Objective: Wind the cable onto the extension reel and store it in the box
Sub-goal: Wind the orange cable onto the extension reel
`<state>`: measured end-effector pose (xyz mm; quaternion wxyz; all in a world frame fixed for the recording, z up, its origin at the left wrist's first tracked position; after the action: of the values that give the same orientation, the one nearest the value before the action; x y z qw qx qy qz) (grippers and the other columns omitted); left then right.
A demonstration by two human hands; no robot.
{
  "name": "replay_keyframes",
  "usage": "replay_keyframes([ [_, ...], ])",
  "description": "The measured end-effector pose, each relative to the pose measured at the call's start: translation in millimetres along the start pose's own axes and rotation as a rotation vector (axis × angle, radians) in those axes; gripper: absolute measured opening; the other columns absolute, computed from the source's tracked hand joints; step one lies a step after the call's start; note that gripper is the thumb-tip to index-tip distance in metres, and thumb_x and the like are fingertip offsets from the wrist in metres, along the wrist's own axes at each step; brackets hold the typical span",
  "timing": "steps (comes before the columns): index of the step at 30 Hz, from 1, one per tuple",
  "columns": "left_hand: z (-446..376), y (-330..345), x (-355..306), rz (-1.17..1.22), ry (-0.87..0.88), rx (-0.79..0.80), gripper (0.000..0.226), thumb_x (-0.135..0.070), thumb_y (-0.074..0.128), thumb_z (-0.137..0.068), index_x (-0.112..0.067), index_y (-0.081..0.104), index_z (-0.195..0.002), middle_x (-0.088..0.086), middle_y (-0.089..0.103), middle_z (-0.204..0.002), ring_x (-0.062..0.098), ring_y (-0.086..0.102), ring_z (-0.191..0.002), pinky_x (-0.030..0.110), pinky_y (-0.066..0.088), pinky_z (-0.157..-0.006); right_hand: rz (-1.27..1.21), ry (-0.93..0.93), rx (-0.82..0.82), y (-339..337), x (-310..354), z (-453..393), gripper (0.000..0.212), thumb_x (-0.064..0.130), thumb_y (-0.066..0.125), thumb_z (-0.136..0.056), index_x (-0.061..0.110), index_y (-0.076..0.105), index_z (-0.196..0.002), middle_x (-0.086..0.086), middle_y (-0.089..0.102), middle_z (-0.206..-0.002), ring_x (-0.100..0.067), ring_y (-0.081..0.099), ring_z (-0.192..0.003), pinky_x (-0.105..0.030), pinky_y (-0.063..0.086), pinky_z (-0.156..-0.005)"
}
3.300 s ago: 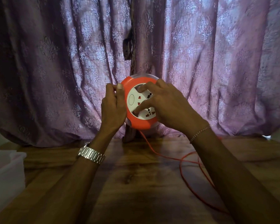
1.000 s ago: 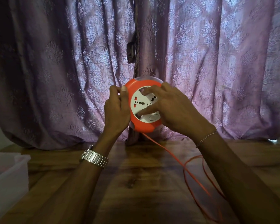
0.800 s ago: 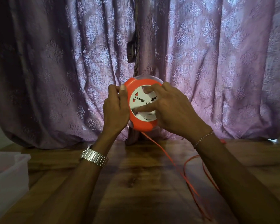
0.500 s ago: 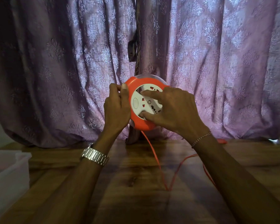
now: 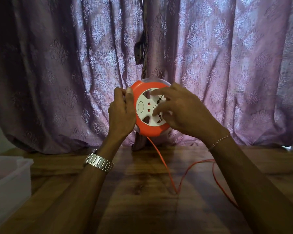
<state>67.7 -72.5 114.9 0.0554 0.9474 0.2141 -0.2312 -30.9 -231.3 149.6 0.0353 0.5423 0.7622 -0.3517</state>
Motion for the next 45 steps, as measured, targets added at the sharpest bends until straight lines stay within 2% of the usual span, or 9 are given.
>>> replay_keyframes([
  [12, 0.5, 1.1, 0.2, 0.000, 0.016, 0.025, 0.034, -0.055, 0.030, -0.101, -0.025, 0.040, -0.090, -0.009, 0.052, -0.062, 0.004, 0.051, -0.056, 0.035, 0.040, -0.054, 0.233, 0.080, 0.169, 11.1, 4.4, 0.8, 0.050, 0.041, 0.025, -0.085, 0.056, 0.066, -0.109, 0.010, 0.052, -0.140, -0.022, 0.042, -0.115, -0.041, 0.031, -0.082],
  [17, -0.2, -0.9, 0.0, -0.008, 0.013, 0.014, 0.033, -0.055, 0.030, -0.101, -0.025, 0.040, -0.091, -0.011, 0.054, -0.065, 0.000, 0.053, -0.059, 0.035, 0.041, -0.055, 0.260, 0.175, 0.107, 12.6, 2.6, 2.5, 0.051, 0.042, 0.041, -0.077, 0.055, 0.057, -0.124, 0.000, 0.058, -0.115, -0.025, 0.051, -0.099, -0.041, 0.030, -0.082],
  [23, -2.0, -1.3, -2.8, 0.027, 0.004, 0.013, 0.030, -0.050, 0.033, -0.104, -0.025, 0.041, -0.090, -0.008, 0.053, -0.063, 0.005, 0.053, -0.056, 0.038, 0.045, -0.055, 0.222, 0.290, -0.062, 8.8, 0.8, 3.6, 0.062, 0.075, 0.054, -0.073, 0.042, 0.062, -0.124, 0.000, 0.068, -0.086, -0.024, 0.059, -0.081, -0.042, 0.032, -0.076],
  [27, -0.2, -1.9, -3.8, 0.010, 0.011, 0.004, 0.029, -0.051, 0.032, -0.104, -0.028, 0.039, -0.088, -0.008, 0.051, -0.061, 0.004, 0.051, -0.055, 0.036, 0.043, -0.054, 0.185, 0.181, -0.069, 6.3, 1.5, 1.6, 0.054, 0.066, 0.058, -0.080, 0.034, 0.067, -0.122, -0.001, 0.066, -0.094, -0.027, 0.051, -0.087, -0.041, 0.033, -0.076],
  [30, 1.1, -1.6, -2.4, 0.014, 0.010, 0.005, 0.028, -0.051, 0.032, -0.103, -0.030, 0.038, -0.086, -0.009, 0.050, -0.060, 0.003, 0.051, -0.054, 0.037, 0.041, -0.054, 0.026, 0.036, -0.117, 2.5, 3.2, 0.0, 0.022, 0.028, 0.070, -0.082, 0.024, 0.075, -0.103, -0.001, 0.068, -0.104, -0.029, 0.054, -0.092, -0.043, 0.043, -0.074],
  [32, 0.0, -1.4, -2.4, 0.029, 0.001, 0.015, 0.028, -0.051, 0.032, -0.103, -0.029, 0.038, -0.087, -0.007, 0.052, -0.061, 0.010, 0.054, -0.056, 0.043, 0.046, -0.054, -0.032, -0.007, -0.074, 3.2, 1.7, -0.9, 0.026, 0.006, 0.067, -0.075, 0.023, 0.077, -0.092, -0.001, 0.069, -0.118, -0.030, 0.056, -0.100, -0.046, 0.048, -0.075],
  [36, 0.3, -1.1, -6.1, 0.023, 0.001, 0.017, 0.028, -0.051, 0.032, -0.103, -0.028, 0.040, -0.089, -0.005, 0.055, -0.062, 0.015, 0.057, -0.058, 0.049, 0.049, -0.057, 0.023, -0.003, 0.123, 8.2, 2.1, -1.8, 0.036, 0.019, 0.049, -0.082, 0.038, 0.077, -0.094, 0.003, 0.057, -0.139, -0.026, 0.051, -0.113, -0.038, 0.038, -0.090],
  [39, 1.5, -0.8, -7.6, 0.033, -0.002, 0.032, 0.029, -0.049, 0.033, -0.103, -0.025, 0.041, -0.090, -0.004, 0.056, -0.063, 0.022, 0.060, -0.061, 0.052, 0.050, -0.059, 0.096, 0.013, 0.173, 9.3, 3.8, -0.1, 0.034, 0.024, 0.052, -0.084, 0.045, 0.074, -0.099, 0.005, 0.054, -0.140, -0.024, 0.049, -0.114, -0.034, 0.029, -0.085],
  [45, 1.2, -3.6, -9.5, 0.025, -0.007, 0.027, 0.029, -0.048, 0.033, -0.103, -0.023, 0.041, -0.091, -0.006, 0.056, -0.066, 0.028, 0.062, -0.068, 0.052, 0.051, -0.062, 0.168, 0.102, 0.208, 8.8, 4.6, 0.3, 0.060, 0.038, 0.022, -0.077, 0.056, 0.062, -0.117, 0.003, 0.050, -0.138, -0.021, 0.045, -0.117, -0.037, 0.031, -0.080],
])
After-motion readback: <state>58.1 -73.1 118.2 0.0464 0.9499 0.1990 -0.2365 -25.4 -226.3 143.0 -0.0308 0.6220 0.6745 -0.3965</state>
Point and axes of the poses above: each hand's wrist, its own z-axis away from the middle knuckle, its own y-axis out of the palm, x = y × z, the point moved 4 cm from there along -z, towards the middle knuckle
